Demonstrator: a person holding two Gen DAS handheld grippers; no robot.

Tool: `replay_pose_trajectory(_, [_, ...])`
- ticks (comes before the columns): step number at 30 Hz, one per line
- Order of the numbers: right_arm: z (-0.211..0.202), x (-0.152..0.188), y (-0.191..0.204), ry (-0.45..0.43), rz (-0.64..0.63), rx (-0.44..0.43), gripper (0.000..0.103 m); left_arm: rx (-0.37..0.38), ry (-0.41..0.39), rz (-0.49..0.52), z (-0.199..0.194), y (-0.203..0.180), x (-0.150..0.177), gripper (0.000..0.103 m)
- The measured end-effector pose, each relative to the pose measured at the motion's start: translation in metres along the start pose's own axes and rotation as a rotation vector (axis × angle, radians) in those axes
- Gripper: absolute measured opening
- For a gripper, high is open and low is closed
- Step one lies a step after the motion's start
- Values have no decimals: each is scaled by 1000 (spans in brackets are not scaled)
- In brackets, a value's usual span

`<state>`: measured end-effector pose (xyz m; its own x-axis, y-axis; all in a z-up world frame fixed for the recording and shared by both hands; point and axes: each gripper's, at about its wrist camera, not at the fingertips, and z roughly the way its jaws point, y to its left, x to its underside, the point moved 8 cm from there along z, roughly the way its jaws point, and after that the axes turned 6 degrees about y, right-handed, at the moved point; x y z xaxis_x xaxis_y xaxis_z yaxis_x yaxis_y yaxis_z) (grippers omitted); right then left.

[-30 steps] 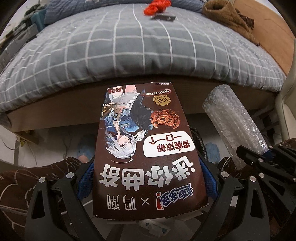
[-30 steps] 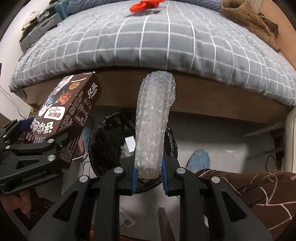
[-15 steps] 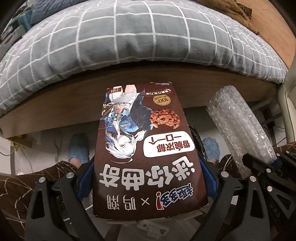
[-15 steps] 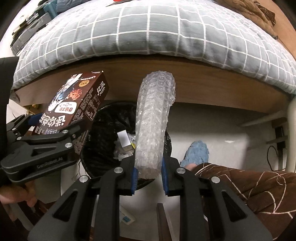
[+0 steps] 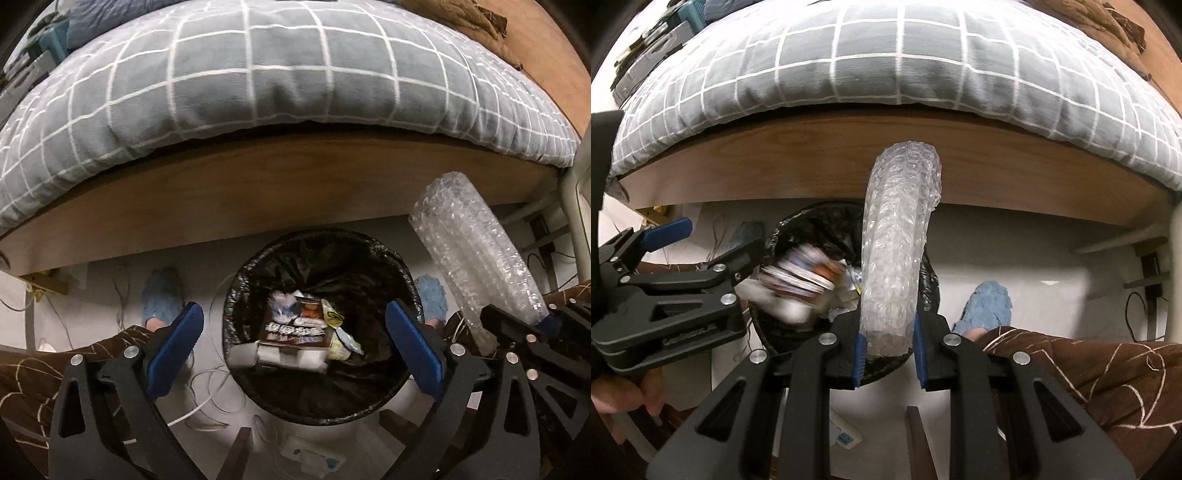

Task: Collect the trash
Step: 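Open the right tool to drop the bubble wrap into the bin, then raise both tools back toward the red bag and black packet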

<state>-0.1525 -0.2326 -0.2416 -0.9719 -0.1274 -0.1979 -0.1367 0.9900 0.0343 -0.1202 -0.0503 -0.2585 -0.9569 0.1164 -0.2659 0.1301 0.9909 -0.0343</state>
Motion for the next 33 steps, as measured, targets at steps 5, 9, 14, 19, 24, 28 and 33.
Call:
replay_pose_trajectory(5, [8,-6,17,16,-12,-40,20,-1,-17,-37,-6,18,-5,97])
replay_pose_trajectory(9, [14,-12,34,37,-31,-74,20,-16,-25,-68,-9,33,-4,97])
replay_pose_trajectory(14, [19,-18,58,53,-77,-87,20,-19,-28,-111,-11,49,-5,97])
replay_pose_trajectory(19, [24,-23,71,59,-104,-82,22,-25,-36,-141,-11,67,-1,97])
replay_pose_trajectory(24, [26,-25,75,51,-122,-61,28,-31,-35,-159,-9,74,1,97])
replay_pose_trajectory(28, [26,-29,78,27,-130,-33,39,-27,-45,-159,-12,74,0,97])
replay_pose_trajectory(33, [15,-33,65,-14,-105,-11,55,-19,-69,-151,-22,69,-6,97])
